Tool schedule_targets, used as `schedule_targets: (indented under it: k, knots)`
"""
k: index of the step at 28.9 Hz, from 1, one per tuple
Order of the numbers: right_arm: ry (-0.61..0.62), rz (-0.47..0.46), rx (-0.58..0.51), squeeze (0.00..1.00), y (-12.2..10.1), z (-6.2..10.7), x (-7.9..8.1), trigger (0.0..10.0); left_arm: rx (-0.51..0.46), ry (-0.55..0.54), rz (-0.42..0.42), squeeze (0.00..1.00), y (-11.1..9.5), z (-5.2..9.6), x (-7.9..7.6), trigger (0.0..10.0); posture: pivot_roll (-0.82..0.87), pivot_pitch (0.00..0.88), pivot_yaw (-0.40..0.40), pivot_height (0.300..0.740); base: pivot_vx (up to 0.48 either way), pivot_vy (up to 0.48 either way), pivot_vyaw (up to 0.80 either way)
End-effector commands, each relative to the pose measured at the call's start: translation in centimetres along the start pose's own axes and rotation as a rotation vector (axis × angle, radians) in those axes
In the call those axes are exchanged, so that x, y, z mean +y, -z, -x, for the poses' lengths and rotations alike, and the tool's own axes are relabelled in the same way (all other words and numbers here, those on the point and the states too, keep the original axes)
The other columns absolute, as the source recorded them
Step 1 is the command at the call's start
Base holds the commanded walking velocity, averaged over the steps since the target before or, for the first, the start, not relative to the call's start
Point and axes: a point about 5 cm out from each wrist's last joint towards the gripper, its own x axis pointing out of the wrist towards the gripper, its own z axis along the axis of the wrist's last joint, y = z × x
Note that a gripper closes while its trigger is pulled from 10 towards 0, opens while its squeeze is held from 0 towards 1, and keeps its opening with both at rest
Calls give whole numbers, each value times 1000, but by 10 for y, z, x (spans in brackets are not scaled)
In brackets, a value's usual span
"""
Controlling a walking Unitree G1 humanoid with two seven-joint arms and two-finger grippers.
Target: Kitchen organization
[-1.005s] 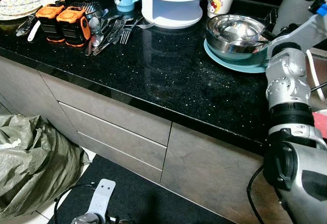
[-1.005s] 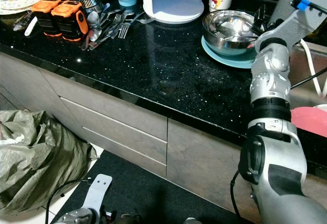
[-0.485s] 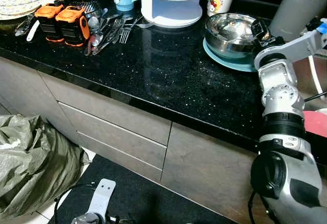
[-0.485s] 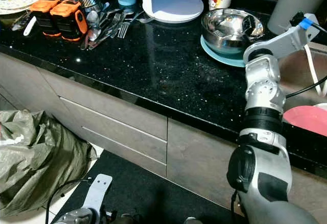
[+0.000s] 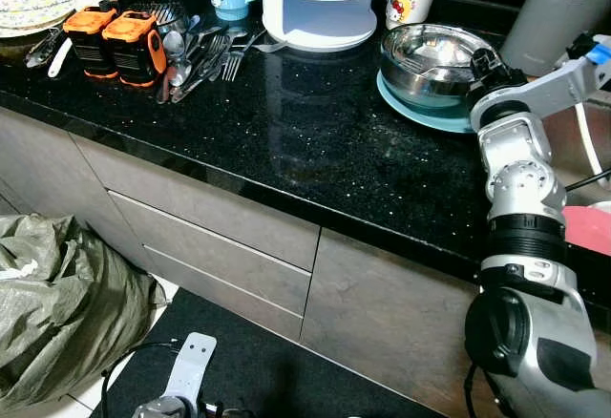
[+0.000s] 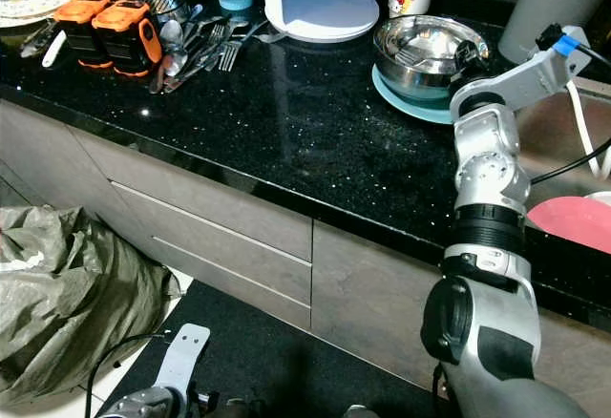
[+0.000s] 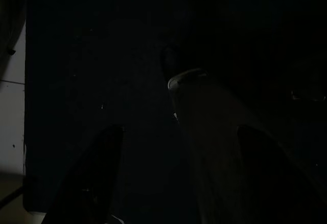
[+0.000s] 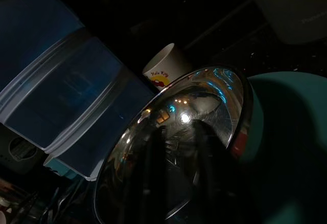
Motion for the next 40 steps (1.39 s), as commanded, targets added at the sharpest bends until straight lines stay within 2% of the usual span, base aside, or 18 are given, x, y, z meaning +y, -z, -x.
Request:
schedule_targets:
  k: [1, 19, 22, 27, 33, 40]
  knots:
    - [5, 11, 6, 0, 0, 2, -1, 0, 21, 3, 15, 0, 6, 0, -2, 10000, 27, 138, 4, 740, 0, 0, 0]
    - [-30, -60, -37, 0, -5, 3, 7, 0, 19, 3, 16, 0, 6, 0, -2, 10000, 24, 128, 4, 740, 0, 0, 0]
    - [-55, -150, -68, 0, -13, 2, 11, 0, 19, 3, 16, 0, 6, 0, -2, 10000, 24, 126, 5, 740, 0, 0, 0]
    - [-76, -187, -93, 0, -19, 1, 14, 0, 19, 3, 16, 0, 5, 0, -2, 10000, 24, 126, 4, 740, 0, 0, 0]
    - [-72, -184, -111, 0, -24, 1, 11, 0, 19, 4, 16, 0, 5, 0, -2, 10000, 24, 124, 5, 740, 0, 0, 0]
    - [-155, -188, -104, 0, -22, 8, 13, 0, 19, 5, 17, 0, 5, 0, -2, 10000, 24, 125, 5, 740, 0, 0, 0]
